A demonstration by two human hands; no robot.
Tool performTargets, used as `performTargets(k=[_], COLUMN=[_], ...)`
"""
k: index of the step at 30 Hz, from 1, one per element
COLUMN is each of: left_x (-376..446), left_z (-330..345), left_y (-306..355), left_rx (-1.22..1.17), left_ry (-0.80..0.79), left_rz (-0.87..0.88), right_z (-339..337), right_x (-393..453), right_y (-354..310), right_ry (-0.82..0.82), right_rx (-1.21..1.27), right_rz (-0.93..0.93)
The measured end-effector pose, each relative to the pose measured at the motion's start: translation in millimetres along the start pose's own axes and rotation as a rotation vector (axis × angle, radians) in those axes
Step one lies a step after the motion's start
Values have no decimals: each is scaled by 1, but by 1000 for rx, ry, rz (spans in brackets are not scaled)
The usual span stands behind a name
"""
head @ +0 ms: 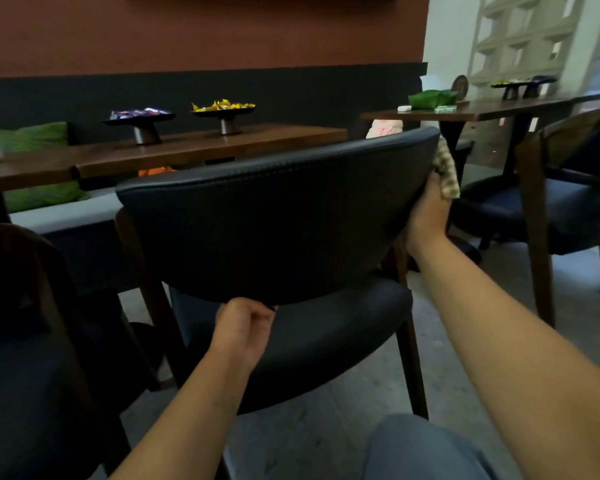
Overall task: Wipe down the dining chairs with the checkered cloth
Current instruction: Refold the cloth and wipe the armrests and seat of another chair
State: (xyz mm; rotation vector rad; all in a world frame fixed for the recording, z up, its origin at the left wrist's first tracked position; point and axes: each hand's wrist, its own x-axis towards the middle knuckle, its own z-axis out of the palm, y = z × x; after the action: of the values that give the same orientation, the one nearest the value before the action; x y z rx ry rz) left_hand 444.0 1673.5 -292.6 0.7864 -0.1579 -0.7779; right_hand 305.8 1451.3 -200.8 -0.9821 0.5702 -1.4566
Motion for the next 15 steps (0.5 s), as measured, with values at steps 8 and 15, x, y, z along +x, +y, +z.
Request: performTargets(k=[8,15], left_x=[0,2], left_z=[7,0], left_y=[0,2], left_rx=[14,121], left_ry=[100,32], left_rz=[10,-42], right_z=[32,32], right_x=[-88,-215], right_y=[22,65], right_ry=[210,-240], right_rx=[126,-300], right_rz=[-241,-560])
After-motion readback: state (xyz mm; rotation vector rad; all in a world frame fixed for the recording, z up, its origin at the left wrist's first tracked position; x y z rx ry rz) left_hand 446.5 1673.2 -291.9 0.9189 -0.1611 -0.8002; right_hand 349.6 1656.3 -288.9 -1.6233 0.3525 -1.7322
